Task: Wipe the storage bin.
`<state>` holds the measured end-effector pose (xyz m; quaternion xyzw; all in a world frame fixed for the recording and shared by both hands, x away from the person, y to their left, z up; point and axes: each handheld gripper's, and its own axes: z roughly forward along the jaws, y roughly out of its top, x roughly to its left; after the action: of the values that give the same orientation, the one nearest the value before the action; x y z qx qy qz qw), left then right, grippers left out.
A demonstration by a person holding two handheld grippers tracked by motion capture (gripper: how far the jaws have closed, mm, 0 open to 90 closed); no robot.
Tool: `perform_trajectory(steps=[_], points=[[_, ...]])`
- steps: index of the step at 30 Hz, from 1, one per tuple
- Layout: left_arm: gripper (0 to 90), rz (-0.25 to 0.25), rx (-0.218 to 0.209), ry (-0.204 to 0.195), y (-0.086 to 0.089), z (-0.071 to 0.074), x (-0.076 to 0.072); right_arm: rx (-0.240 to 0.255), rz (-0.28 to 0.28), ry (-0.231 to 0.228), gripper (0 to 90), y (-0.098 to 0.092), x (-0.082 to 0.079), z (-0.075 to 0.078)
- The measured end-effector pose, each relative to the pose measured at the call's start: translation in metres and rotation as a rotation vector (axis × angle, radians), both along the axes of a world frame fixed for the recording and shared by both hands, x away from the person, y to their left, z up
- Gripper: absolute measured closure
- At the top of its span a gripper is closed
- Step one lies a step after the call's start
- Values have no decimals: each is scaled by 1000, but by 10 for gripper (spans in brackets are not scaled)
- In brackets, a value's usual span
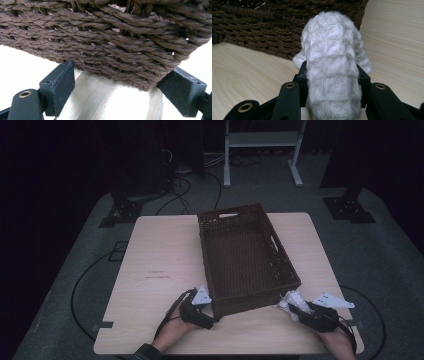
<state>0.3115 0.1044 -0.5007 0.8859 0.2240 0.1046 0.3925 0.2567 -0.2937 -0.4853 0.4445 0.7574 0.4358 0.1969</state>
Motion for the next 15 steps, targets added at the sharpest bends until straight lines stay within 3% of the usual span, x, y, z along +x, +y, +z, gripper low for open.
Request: perform_trajectory(steps=[15], points=[[151,0,0,0,0,0,0,-3,1,5,602,2,-1,-2]])
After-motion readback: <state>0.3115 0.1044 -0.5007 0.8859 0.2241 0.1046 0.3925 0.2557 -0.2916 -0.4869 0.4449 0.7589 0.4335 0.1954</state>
